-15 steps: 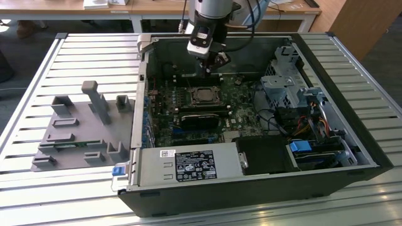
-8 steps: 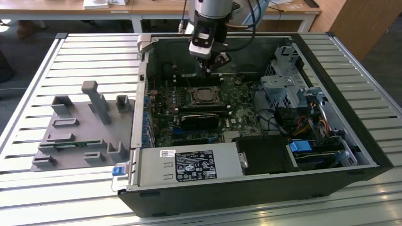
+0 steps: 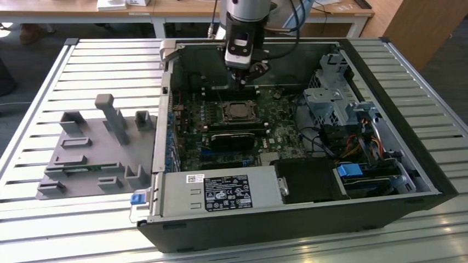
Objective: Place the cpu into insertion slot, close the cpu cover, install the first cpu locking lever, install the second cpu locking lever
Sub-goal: 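Install the first cpu locking lever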
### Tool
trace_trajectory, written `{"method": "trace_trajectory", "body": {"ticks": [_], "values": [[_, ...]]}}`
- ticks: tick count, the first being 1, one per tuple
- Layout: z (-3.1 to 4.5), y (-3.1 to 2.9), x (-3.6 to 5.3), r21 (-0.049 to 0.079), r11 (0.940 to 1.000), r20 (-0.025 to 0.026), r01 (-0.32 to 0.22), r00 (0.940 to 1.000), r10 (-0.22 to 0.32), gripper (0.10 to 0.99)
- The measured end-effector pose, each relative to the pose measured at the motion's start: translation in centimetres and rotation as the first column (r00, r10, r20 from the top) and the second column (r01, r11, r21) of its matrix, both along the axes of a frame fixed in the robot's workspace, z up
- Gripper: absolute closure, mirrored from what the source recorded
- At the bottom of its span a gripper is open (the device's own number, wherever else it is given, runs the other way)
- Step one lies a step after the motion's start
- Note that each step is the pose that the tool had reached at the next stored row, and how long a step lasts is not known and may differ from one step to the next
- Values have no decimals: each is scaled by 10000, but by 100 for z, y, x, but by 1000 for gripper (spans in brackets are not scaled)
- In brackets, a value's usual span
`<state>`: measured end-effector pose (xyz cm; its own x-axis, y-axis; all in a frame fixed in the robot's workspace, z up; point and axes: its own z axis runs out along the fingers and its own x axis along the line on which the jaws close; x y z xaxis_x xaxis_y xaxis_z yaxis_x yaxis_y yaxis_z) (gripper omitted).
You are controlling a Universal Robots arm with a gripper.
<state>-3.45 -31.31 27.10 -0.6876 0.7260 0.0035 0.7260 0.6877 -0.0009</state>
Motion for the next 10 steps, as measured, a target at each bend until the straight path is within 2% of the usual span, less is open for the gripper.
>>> {"method": "trace_trajectory", "body": {"ticks": [6,10], "values": [[0,-1,-1,0,9970,3,-775,9970,775,980],[0,-1,-2,0,9912,3,-1322,9912,1322,980]]}}
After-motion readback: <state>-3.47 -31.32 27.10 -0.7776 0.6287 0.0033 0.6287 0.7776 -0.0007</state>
